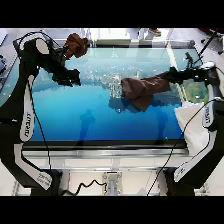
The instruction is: Fold the shirts.
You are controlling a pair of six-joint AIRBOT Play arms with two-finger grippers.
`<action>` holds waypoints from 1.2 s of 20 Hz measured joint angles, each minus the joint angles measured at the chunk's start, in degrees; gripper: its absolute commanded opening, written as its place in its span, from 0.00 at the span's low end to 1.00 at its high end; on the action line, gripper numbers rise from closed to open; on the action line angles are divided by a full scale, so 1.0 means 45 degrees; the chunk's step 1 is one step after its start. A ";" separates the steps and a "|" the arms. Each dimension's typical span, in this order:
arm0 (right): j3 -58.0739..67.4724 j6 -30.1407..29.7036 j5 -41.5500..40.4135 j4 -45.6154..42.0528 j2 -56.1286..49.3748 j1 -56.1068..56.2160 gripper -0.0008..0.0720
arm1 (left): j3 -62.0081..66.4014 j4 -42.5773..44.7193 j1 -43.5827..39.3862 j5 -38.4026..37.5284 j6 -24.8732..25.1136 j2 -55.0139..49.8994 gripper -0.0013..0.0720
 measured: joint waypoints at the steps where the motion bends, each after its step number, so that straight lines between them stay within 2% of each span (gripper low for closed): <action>1: 0.0005 0.0199 0.0296 -0.0835 0.0452 -0.0296 0.06 | 0.0000 -0.0015 0.0000 -0.0010 0.0000 0.0000 0.70; 9: 0.0005 0.1156 0.3725 -0.6081 0.3123 -0.2735 0.06 | 0.0000 -0.0593 0.0000 -0.0413 0.0005 0.0000 0.70; 16: -0.0933 0.1719 0.5916 -0.7446 0.4367 -0.4765 0.06 | 0.0000 -0.0991 0.0000 -0.0563 0.0005 0.0000 0.70; 24: -0.6266 0.1909 0.6319 -0.7922 0.5027 -0.4906 0.06 | 0.0000 -0.1287 0.0000 -0.0534 0.0015 0.0000 0.70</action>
